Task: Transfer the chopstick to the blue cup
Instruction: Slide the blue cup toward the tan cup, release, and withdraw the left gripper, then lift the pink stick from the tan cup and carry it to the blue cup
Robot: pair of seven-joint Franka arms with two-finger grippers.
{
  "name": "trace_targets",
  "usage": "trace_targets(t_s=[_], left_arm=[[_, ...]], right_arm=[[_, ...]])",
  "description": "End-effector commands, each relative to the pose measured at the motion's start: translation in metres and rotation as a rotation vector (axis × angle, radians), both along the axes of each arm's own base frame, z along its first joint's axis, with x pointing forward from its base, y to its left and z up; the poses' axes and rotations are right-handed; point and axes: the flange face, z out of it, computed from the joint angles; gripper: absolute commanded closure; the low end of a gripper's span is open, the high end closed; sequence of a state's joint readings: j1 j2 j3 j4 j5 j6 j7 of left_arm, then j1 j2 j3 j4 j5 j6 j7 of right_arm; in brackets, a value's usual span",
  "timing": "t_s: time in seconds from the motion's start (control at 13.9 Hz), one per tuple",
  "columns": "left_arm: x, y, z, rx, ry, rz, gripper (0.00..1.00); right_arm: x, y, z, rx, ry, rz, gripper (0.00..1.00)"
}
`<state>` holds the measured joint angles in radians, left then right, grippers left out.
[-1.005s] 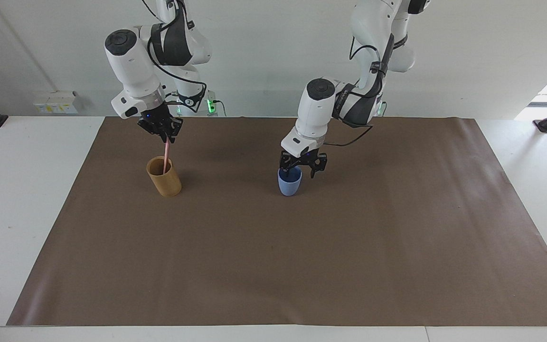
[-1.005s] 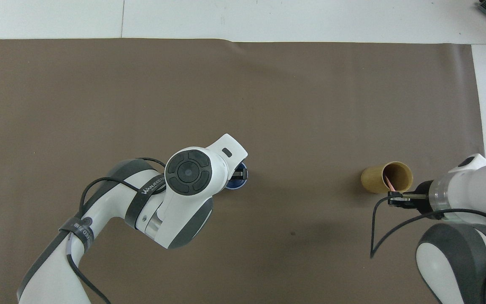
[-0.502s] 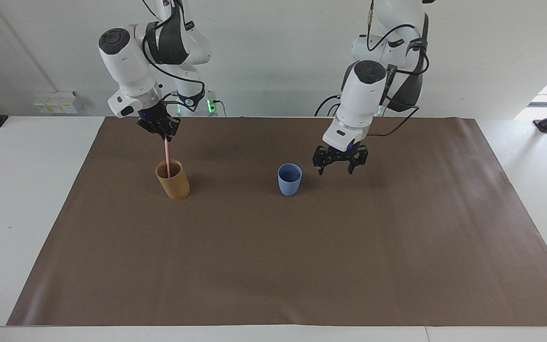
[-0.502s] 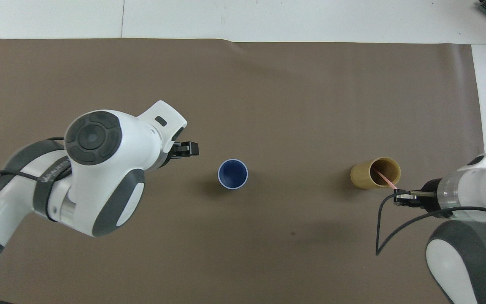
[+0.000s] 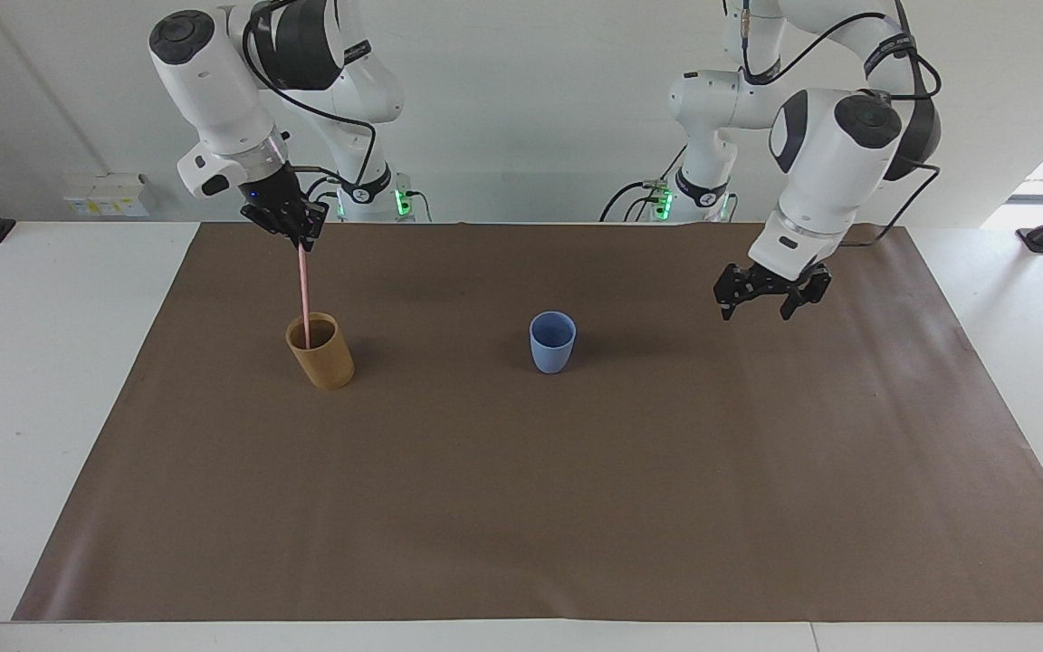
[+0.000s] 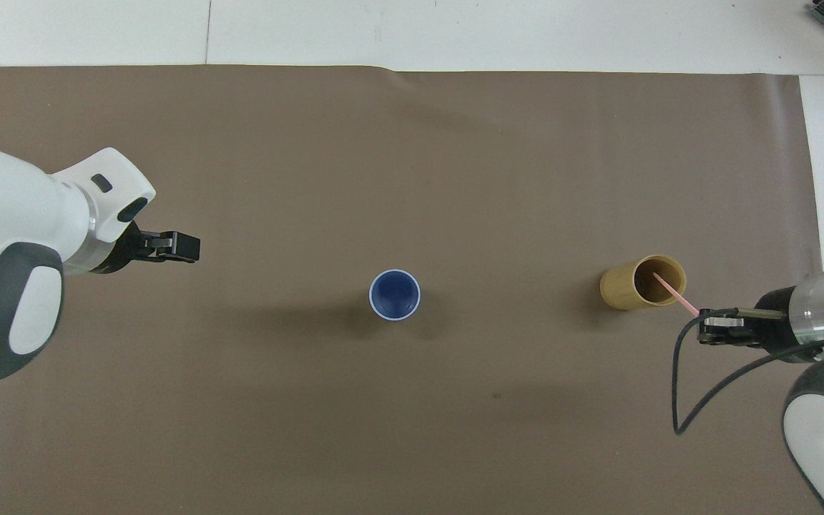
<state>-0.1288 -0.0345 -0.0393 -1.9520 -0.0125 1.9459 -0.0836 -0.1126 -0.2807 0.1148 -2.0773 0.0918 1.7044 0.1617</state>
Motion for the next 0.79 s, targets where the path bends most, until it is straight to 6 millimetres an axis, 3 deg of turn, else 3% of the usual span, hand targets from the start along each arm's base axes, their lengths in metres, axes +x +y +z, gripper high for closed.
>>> trace_targets(t_s=[0.0,0.14,0.43,0.65,0.72], left_arm=[[-0.006,0.052,0.017,0.023,-0.002,-0.051,0.00],[0.000,0.063,0.035,0.022,-0.020,-0.053,0.00],[0.016,0.062,0.092,0.022,0.027,-0.055,0.00],[0.007,0.063,0.121,0.024,0.038,-0.057,0.00],[0.004,0.062,0.124,0.023,0.044,-0.057,0.00]], right_arm=[[0.016,0.003,0.017,-0.004,0.089,-0.052,1.00],[0.020,0.002,0.025,-0.011,0.132,-0.124,1.00],[0.025,0.010,0.051,-0.003,0.115,-0.171,1.00],[0.026,0.016,0.069,-0.010,0.093,-0.261,1.00],[0.025,0.026,0.070,0.007,0.102,-0.303,1.00]])
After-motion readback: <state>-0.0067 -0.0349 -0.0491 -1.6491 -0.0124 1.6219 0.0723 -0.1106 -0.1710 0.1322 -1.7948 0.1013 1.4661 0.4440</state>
